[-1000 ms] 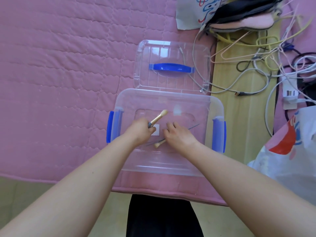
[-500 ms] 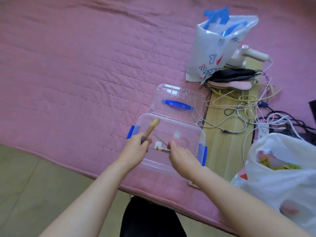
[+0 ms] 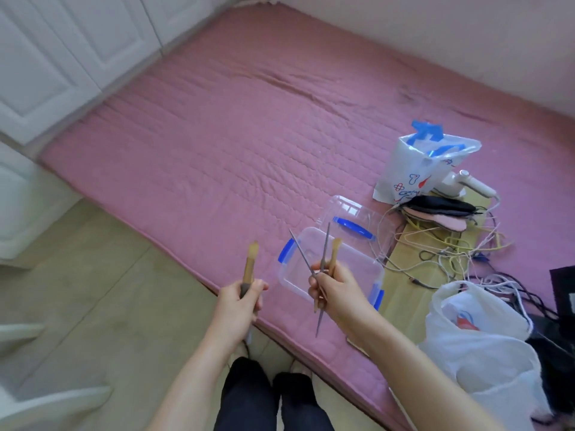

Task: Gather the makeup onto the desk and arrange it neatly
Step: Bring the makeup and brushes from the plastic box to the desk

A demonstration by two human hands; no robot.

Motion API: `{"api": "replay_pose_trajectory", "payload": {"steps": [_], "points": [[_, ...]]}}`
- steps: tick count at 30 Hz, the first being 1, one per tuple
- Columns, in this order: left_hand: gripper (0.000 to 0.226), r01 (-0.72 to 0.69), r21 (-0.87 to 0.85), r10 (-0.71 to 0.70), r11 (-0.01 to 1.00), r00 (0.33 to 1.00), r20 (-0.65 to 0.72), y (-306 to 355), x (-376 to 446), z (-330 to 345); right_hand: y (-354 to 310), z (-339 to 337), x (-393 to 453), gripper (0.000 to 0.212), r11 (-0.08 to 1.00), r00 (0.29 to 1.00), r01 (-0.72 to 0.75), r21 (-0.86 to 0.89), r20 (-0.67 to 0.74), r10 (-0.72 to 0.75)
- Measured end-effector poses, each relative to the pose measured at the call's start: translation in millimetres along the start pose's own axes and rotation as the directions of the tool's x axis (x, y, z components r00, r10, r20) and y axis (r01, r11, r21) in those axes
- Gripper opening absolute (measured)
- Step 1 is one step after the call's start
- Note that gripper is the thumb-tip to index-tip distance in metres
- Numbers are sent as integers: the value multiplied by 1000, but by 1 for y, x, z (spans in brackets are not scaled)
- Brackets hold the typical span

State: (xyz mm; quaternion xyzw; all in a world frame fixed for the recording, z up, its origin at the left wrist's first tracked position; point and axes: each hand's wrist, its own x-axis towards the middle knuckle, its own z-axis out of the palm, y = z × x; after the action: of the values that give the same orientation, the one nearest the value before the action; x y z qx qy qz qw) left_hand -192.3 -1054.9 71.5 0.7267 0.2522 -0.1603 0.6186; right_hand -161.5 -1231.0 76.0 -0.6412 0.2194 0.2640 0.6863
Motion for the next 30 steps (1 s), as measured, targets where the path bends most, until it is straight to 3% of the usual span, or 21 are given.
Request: {"api": "replay_pose_trajectory", "payload": {"steps": [4, 9, 14, 23, 30], "points": [[24, 35, -190, -52, 981, 995, -86, 1, -41, -32, -11, 46, -36, 24, 997, 989, -46, 67, 143, 36], [23, 64, -374, -157, 925, 962, -224, -10, -79, -77, -3, 108, -60, 24, 996, 963, -84, 20, 259, 76], [25, 55, -422, -203, 905, 927, -315, -24, -103, -141, 10, 176, -74, 24, 992, 900, -104, -76, 418, 126], [23, -25, -430, -167, 902, 900, -404, -34, -134, -279, -1, 315, -92, 20, 996, 879, -36, -76, 472, 68], [23, -24, -477, -215, 879, 871, -441, -53, -144, -363, -4, 405, -101, 19, 993, 837, 14, -115, 545, 51]]}}
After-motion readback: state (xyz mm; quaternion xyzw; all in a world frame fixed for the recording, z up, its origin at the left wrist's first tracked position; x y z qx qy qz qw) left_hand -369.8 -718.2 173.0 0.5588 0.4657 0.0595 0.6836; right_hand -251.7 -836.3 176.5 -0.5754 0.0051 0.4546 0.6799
